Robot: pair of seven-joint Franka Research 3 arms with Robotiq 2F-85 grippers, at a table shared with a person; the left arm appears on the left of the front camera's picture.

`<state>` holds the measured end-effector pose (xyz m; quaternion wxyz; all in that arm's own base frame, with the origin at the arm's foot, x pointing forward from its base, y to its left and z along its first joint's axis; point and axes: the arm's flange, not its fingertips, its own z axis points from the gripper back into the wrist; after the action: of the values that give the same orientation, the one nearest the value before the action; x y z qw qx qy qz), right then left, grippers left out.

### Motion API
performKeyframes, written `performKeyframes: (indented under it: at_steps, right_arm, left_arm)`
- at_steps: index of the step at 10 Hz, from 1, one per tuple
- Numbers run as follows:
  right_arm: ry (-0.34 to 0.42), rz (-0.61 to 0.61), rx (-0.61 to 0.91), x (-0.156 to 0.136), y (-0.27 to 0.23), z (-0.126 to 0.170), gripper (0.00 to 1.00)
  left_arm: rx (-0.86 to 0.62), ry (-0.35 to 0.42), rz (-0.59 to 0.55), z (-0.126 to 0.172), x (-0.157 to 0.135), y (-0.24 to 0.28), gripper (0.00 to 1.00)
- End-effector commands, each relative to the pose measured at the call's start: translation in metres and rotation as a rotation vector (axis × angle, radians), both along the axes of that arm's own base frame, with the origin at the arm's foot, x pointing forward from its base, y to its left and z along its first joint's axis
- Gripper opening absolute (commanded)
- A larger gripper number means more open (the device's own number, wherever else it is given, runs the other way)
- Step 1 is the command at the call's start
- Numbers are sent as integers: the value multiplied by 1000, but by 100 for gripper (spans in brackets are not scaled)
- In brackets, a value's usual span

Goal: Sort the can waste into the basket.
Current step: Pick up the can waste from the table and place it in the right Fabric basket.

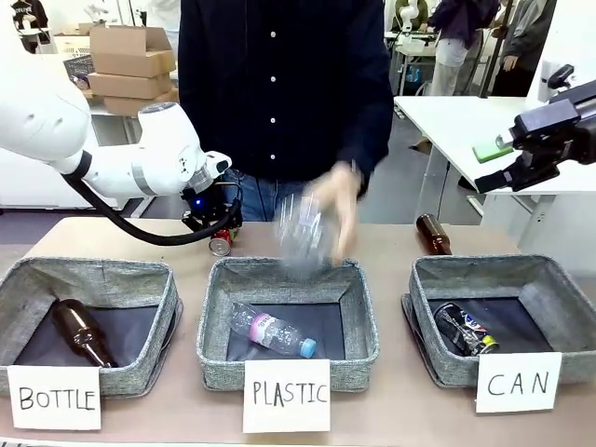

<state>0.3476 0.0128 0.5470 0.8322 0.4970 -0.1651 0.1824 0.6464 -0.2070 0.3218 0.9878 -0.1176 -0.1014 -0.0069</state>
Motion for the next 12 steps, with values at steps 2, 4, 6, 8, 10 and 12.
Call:
performKeyframes:
  at_steps: [2,4,6,8,10,12]
  right_arm:
    - [-18,16,-6,0,-1,0,100]
    - [-18,16,-6,0,-1,0,100]
    - [-18,16,-6,0,-1,0,100]
    - [-18,16,-6,0,-1,0,100]
    - [-18,16,-6,0,-1,0,100]
    - [-18,16,-6,0,-1,0,100]
  left_arm:
    - [-114,-31,66,27,-6,26,0]
    - [-256,17,-76,71,-50,60,0]
    - [-396,-9,-388,125,-137,98,0]
    - [-494,-48,-713,151,-223,107,0]
    - [-466,-181,-977,149,-282,87,0]
    - [-478,-127,-830,161,-265,86,0]
